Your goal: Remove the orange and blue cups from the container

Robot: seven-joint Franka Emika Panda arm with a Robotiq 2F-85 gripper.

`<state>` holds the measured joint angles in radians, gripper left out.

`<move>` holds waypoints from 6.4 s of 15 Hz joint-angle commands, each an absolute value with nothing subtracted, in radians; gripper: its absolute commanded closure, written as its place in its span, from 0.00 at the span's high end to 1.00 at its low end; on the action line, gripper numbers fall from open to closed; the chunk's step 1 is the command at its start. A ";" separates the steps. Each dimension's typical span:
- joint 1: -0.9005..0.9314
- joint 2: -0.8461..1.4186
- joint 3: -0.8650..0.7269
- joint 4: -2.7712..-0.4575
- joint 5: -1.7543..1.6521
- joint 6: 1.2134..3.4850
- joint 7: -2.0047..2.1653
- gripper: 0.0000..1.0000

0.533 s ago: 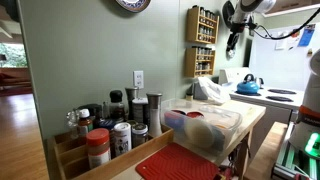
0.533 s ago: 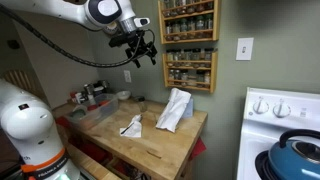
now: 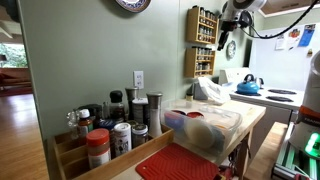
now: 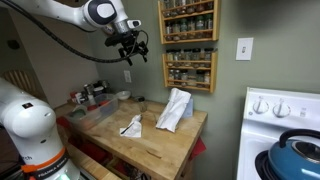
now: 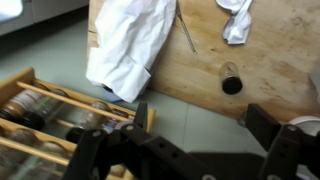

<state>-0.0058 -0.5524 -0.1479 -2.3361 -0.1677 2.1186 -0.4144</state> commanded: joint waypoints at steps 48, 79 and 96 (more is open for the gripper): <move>0.298 0.212 0.278 -2.270 0.231 2.501 -0.013 0.81; 0.311 0.194 0.239 -2.328 0.193 2.574 0.393 0.17; 0.267 -0.275 0.241 -2.476 0.181 2.242 0.481 0.01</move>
<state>0.2983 -0.0853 0.2428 -2.3773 0.1802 2.3709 0.4369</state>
